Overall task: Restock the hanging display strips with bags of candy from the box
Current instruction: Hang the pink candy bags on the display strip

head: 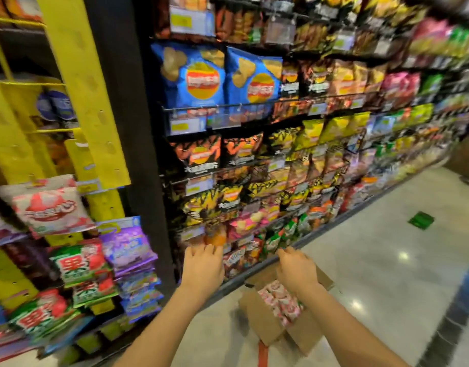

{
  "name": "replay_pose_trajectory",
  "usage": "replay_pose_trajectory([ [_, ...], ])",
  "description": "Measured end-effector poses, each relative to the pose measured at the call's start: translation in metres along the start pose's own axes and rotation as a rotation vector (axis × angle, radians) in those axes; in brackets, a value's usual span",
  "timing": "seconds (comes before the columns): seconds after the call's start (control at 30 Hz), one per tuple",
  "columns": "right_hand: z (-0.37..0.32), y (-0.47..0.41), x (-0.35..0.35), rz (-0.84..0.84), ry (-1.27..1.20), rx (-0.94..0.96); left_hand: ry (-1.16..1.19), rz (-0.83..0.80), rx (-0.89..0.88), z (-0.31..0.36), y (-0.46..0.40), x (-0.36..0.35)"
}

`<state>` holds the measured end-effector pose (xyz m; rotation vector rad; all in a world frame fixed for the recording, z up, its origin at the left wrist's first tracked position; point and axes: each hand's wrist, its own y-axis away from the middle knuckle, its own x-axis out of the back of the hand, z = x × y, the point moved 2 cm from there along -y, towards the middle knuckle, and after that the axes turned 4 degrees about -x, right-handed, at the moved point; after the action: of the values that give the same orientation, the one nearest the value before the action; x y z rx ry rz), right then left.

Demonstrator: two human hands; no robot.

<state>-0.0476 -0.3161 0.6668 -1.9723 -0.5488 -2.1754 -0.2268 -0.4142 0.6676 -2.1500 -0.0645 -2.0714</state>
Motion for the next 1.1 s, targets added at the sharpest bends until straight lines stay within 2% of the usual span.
replay_pose_trajectory([
  [0.27, 0.134, -0.057, -0.033, -0.118, -0.014, 0.003, 0.067, -0.151, 0.062, 0.11, -0.081, -0.033],
  [0.47, 0.203, -0.084, -0.053, -0.223, 0.002, -0.015, 0.091, -0.288, 0.077, 0.167, -0.121, -0.056],
  [0.77, 0.246, -0.135, -0.086, -0.347, -0.013, -0.016, 0.124, -0.426, 0.107, 0.208, -0.168, -0.115],
  [0.9, 0.257, -0.175, -0.106, -0.381, -0.033, -0.018, 0.112, -0.4, 0.192, 0.209, -0.196, -0.142],
  [1.03, 0.263, -0.22, -0.122, -0.418, -0.018, -0.001, 0.172, -0.534, 0.179, 0.214, -0.232, -0.171],
  [1.1, 0.265, -0.238, -0.128, -0.429, -0.018, 0.02, 0.173, -0.546, 0.202, 0.214, -0.246, -0.182],
])
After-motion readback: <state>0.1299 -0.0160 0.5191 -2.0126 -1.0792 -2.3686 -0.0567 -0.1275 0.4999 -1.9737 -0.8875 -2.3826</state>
